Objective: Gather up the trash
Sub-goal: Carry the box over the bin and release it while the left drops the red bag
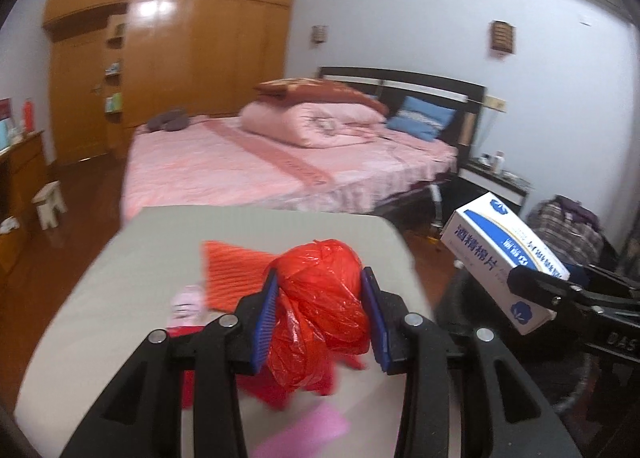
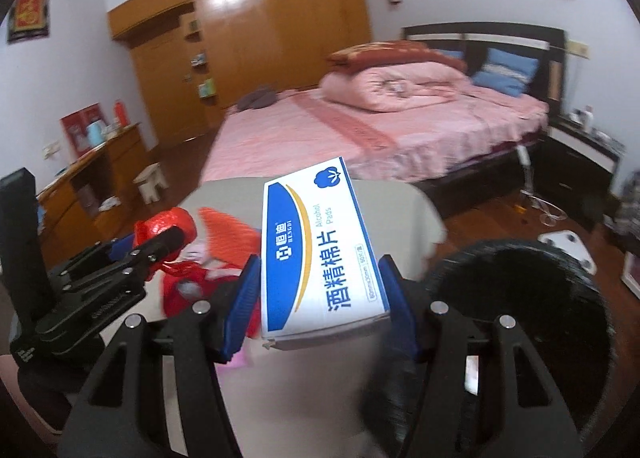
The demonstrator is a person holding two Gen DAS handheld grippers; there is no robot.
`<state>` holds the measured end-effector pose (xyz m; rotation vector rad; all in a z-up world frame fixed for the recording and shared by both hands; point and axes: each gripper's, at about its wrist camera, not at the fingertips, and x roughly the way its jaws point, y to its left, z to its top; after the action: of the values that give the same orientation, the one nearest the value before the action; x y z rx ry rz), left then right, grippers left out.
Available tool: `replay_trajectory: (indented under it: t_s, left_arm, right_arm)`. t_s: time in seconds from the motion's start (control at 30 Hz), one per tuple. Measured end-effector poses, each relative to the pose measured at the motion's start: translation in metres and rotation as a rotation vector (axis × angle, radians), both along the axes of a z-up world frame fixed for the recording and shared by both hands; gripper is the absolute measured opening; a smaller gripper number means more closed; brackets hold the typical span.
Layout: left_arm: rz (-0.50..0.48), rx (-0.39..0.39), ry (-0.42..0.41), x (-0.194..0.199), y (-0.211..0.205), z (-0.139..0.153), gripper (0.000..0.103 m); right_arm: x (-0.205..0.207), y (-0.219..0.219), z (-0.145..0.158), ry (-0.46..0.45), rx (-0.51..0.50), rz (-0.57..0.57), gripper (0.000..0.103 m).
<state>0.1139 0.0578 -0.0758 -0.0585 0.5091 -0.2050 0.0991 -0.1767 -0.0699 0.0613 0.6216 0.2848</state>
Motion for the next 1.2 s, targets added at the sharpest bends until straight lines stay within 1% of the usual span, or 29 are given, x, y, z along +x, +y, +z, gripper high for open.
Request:
replay_trajectory:
  t_s: [0.13, 0.27, 0.4, 0.57, 0.6, 0.63, 0.7, 0.77, 0.8, 0.87, 0.93, 1.03, 1.1, 1.2]
  left_arm:
    - [-0.111, -0.007, -0.006, 0.002, -0.05, -0.001, 0.04]
    - [-0.202, 0.001, -0.019, 0.002, -0.094, -0.001, 0.04]
    - [-0.263, 0.006, -0.024, 0.006, -0.128, -0.001, 0.04]
    - [-0.335, -0.005, -0.007, 0.017, -0.165, -0.005, 0.041]
    - [-0.347, -0.008, -0.004, 0.019, -0.169, -0.007, 0.043]
    - [-0.371, -0.02, 0.003, 0.02, -0.176, -0.008, 0.049]
    - [-0.406, -0.03, 0.022, 0.023, -0.19, -0.012, 0.056]
    - [-0.418, -0.035, 0.034, 0.026, -0.193, -0.015, 0.059]
    - [-0.417, -0.038, 0.038, 0.028, -0.194, -0.015, 0.061]
    - [-0.398, -0.033, 0.033, 0.026, -0.187, -0.016, 0.068]
    - [-0.371, -0.02, 0.024, 0.024, -0.173, -0.015, 0.074]
    - [-0.308, 0.006, 0.006, 0.02, -0.147, -0.015, 0.081]
    - [-0.244, 0.017, 0.001, 0.02, -0.12, -0.015, 0.082]
    - [-0.163, 0.035, 0.001, 0.017, -0.086, -0.017, 0.083]
  right_arm:
    - [-0.01, -0.044, -0.006, 0.007, -0.005, -0.105, 0.058]
    - [-0.021, -0.084, -0.014, 0.011, -0.02, -0.196, 0.058]
    - [-0.028, -0.117, -0.022, 0.014, -0.034, -0.268, 0.058]
    - [-0.033, -0.148, -0.032, 0.028, -0.047, -0.337, 0.058]
    - [-0.033, -0.154, -0.033, 0.03, -0.048, -0.351, 0.058]
    - [-0.032, -0.159, -0.035, 0.034, -0.052, -0.365, 0.059]
    - [-0.032, -0.168, -0.038, 0.042, -0.08, -0.399, 0.06]
    - [-0.034, -0.175, -0.04, 0.044, -0.094, -0.429, 0.074]
    - [-0.035, -0.178, -0.04, 0.04, -0.093, -0.44, 0.077]
    - [-0.039, -0.181, -0.039, 0.024, -0.091, -0.464, 0.088]
    - [-0.038, -0.179, -0.036, 0.012, -0.079, -0.466, 0.093]
    - [-0.035, -0.164, -0.035, 0.006, -0.063, -0.45, 0.095]
    - [-0.032, -0.149, -0.034, 0.001, -0.061, -0.426, 0.096]
    - [-0.022, -0.118, -0.035, 0.001, -0.04, -0.349, 0.096]
